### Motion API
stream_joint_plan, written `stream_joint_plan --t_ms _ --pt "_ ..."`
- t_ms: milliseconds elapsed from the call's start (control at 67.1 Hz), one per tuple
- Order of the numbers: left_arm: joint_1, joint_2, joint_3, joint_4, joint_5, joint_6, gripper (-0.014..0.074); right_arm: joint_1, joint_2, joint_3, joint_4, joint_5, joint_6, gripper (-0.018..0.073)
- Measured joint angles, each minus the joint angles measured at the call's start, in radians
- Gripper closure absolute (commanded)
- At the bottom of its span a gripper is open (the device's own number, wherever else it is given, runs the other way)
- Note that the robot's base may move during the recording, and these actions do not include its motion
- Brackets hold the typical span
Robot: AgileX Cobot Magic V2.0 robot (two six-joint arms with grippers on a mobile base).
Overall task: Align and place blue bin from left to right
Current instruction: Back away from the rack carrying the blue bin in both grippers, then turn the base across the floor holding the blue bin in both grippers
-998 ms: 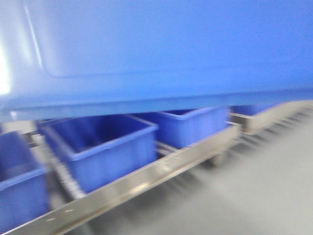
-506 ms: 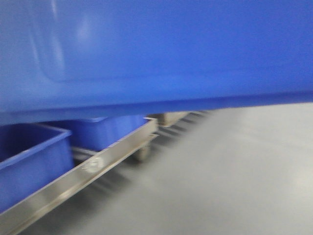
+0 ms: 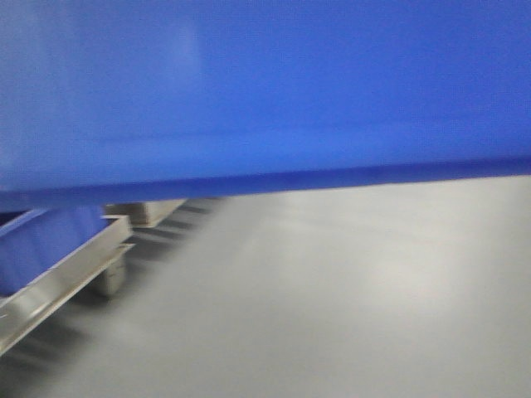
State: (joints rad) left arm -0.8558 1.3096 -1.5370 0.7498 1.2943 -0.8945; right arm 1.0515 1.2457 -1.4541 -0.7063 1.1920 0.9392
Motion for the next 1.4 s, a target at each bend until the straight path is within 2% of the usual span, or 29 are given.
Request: stream_joint_plan --t_ms 1400 --pt "0.000 0.000 0.000 0.000 -0.001 0.001 0.0707 0.000 0.000 0.000 0.000 0.002 -0.002 0.0637"
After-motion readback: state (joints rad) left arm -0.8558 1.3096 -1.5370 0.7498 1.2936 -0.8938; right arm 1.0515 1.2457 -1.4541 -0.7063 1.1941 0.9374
